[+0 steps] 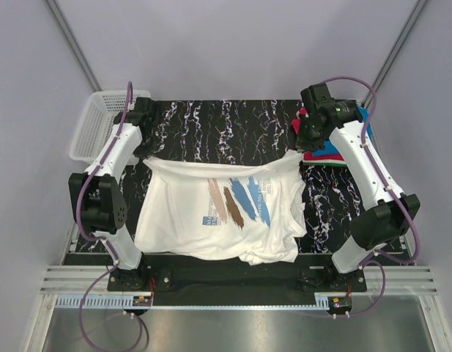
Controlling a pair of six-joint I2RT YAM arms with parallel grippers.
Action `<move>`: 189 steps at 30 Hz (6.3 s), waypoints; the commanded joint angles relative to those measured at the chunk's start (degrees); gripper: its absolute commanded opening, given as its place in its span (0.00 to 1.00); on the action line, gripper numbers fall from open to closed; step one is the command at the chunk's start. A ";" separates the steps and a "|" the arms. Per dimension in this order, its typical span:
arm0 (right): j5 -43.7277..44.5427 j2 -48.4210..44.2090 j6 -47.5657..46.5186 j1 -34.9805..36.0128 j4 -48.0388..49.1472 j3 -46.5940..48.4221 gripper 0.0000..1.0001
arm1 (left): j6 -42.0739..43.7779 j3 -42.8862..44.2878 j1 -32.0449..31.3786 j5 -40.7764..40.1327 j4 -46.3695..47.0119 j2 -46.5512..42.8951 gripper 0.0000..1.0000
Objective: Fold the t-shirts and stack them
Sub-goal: Fold the tshirt
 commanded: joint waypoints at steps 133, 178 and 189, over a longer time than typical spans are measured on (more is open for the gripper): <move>-0.54 20.06 4.75 0.92 18.85 -18.34 0.00 | -2.57 -3.65 -7.95 3.27 7.14 12.14 0.38; 1.39 47.12 3.43 -2.15 9.72 17.59 0.00 | -5.03 17.18 -5.76 -1.65 -1.74 31.04 0.00; 1.74 57.32 1.67 -5.50 0.22 41.15 0.00 | -4.50 31.24 -3.82 -1.83 -6.22 38.07 0.00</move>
